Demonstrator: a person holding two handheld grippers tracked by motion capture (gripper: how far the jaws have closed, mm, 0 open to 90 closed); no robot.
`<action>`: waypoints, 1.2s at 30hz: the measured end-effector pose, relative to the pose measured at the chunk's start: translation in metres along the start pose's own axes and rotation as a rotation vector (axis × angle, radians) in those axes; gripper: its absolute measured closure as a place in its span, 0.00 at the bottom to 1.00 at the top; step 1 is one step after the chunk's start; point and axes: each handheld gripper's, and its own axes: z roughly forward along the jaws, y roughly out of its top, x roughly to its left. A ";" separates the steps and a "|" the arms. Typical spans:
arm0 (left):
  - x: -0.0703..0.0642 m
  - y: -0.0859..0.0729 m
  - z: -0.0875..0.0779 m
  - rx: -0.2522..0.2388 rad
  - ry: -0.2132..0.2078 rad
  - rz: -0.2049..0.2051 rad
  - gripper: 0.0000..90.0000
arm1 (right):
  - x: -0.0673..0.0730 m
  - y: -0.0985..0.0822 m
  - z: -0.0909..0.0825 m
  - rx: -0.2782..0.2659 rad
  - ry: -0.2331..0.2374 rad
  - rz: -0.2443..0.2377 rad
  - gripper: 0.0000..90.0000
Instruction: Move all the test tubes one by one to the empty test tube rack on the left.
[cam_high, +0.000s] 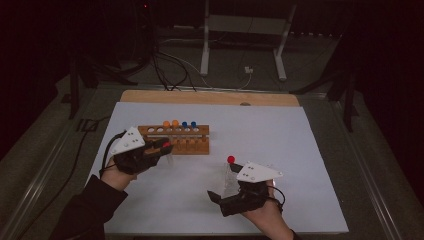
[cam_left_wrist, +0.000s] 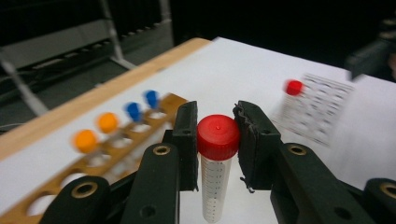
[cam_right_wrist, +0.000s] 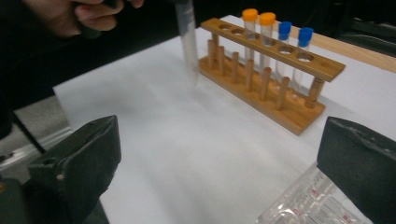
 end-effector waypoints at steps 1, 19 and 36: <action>0.004 0.002 -0.001 -0.002 0.010 -0.006 0.80 | 0.000 0.000 -0.001 -0.006 -0.007 -0.005 0.00; 0.066 0.013 0.018 -0.075 0.256 -0.051 0.80 | -0.002 0.000 -0.006 -0.030 -0.004 -0.030 0.00; 0.084 -0.021 0.063 0.031 0.300 -0.133 0.80 | -0.006 -0.001 -0.008 -0.038 0.001 -0.022 0.00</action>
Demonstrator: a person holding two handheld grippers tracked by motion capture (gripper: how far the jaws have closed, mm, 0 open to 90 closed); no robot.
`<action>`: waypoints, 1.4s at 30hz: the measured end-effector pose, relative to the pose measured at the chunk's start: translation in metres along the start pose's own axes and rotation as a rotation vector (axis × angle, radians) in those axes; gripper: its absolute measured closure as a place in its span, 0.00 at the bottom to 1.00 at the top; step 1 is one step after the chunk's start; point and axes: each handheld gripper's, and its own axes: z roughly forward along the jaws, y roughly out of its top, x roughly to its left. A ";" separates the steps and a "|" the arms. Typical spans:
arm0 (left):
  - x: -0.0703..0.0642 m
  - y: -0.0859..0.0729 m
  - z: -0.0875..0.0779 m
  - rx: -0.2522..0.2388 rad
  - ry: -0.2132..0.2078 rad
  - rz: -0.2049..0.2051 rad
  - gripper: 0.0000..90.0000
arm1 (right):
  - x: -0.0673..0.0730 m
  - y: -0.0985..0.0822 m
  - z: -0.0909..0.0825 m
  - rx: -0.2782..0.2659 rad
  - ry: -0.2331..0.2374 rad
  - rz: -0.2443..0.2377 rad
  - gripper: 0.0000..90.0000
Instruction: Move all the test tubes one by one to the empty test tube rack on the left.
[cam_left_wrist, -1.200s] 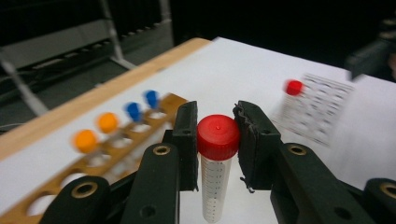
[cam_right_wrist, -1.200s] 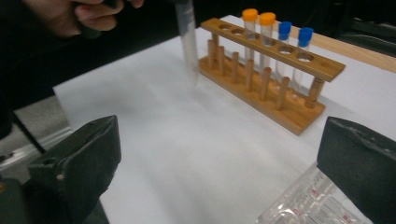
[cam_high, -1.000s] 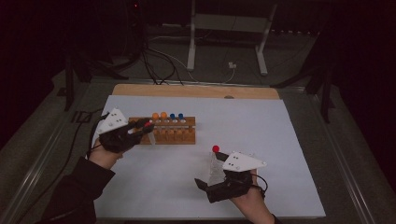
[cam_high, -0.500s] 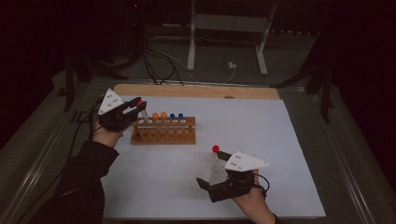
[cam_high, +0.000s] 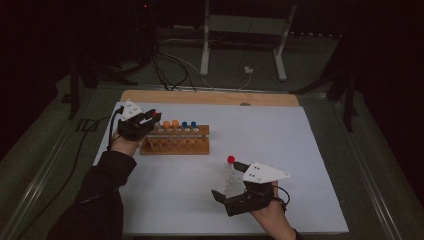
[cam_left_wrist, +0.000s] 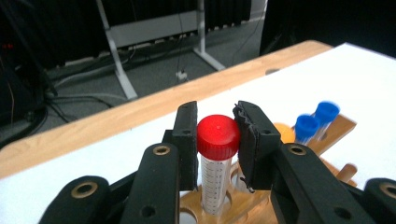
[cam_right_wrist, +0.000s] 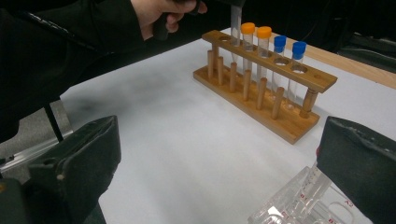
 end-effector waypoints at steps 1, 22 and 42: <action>0.000 -0.002 0.002 0.009 -0.001 -0.002 0.80 | 0.000 0.000 0.000 -0.003 -0.002 0.000 0.00; 0.003 -0.017 0.010 0.055 -0.008 -0.055 0.79 | 0.000 0.001 -0.002 -0.007 -0.006 -0.004 0.00; -0.006 -0.002 -0.031 -0.017 -0.124 -0.101 0.15 | -0.030 0.004 -0.013 -0.034 -0.061 0.031 0.00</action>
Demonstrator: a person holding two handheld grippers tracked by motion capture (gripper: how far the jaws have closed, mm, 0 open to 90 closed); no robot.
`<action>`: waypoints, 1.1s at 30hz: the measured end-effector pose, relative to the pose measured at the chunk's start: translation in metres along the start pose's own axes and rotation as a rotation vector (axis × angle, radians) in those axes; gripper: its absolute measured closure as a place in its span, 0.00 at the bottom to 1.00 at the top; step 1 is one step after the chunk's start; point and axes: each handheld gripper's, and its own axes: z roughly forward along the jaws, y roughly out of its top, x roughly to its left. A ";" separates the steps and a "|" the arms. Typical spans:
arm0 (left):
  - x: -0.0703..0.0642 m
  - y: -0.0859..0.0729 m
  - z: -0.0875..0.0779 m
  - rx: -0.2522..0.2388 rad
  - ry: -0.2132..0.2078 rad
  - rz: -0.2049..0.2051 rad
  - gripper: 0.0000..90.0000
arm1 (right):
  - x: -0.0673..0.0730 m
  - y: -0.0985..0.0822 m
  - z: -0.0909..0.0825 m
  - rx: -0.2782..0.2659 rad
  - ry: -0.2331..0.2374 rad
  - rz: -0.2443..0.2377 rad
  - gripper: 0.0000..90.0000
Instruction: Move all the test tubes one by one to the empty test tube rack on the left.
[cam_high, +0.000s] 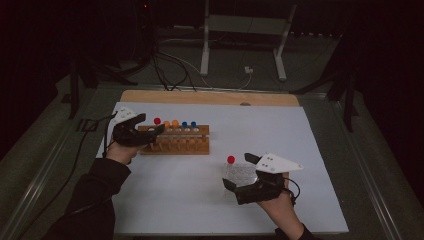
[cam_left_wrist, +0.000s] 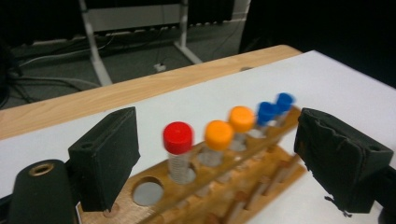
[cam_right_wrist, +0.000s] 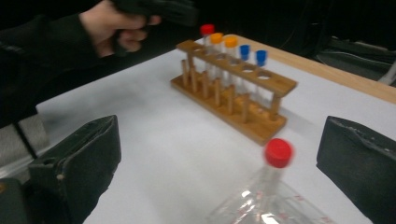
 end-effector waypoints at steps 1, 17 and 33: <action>-0.002 0.000 -0.004 -0.001 -0.014 0.006 0.11 | -0.004 0.000 -0.001 0.003 -0.023 0.005 0.00; -0.042 -0.029 -0.041 0.006 -0.152 0.056 0.02 | -0.029 -0.027 0.031 0.235 -0.107 0.063 0.39; -0.052 -0.045 -0.039 0.050 -0.195 0.085 0.02 | -0.031 -0.033 0.054 0.284 -0.134 0.053 0.76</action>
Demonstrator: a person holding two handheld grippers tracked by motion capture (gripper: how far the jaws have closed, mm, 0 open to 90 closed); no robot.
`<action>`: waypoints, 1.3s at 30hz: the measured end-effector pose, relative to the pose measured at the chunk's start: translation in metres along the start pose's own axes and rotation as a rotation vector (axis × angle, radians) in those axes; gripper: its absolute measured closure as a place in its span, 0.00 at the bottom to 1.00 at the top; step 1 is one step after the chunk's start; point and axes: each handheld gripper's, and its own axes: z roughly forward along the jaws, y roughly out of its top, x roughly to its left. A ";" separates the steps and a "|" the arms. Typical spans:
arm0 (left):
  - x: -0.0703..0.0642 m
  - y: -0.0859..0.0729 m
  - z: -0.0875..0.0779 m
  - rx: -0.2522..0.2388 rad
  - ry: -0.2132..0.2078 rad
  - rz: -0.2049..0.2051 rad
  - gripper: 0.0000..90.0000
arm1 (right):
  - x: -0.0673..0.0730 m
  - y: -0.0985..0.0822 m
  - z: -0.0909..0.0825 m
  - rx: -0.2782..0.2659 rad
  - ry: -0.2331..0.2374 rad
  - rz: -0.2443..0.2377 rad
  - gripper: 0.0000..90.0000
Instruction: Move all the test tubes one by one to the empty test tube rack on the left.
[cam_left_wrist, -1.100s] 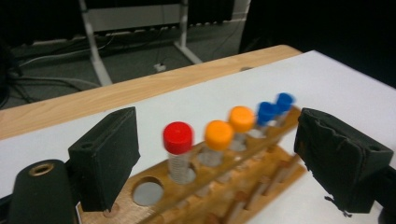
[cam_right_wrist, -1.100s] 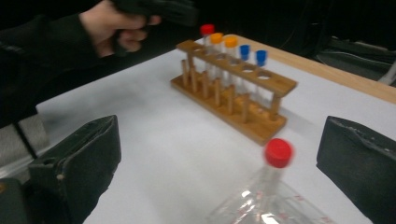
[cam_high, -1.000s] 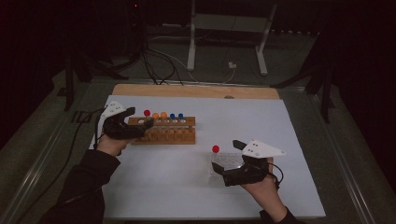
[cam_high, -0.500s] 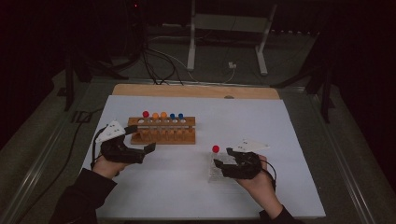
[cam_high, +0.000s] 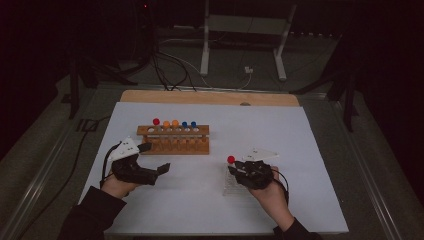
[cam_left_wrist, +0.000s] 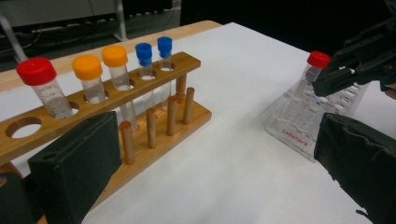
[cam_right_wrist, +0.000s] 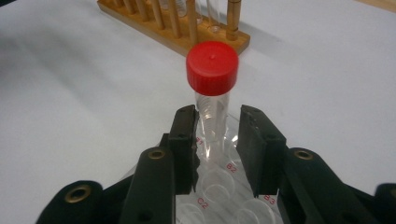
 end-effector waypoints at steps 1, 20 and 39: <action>0.000 0.000 0.000 0.000 0.002 0.002 0.02 | 0.000 0.000 0.001 0.002 -0.003 -0.002 0.77; 0.001 -0.004 0.001 0.005 -0.009 -0.008 0.02 | 0.005 0.007 -0.005 -0.013 -0.018 -0.034 0.83; -0.014 0.005 0.002 0.010 -0.074 0.020 0.02 | 0.036 0.033 -0.049 -0.163 0.031 -0.113 0.83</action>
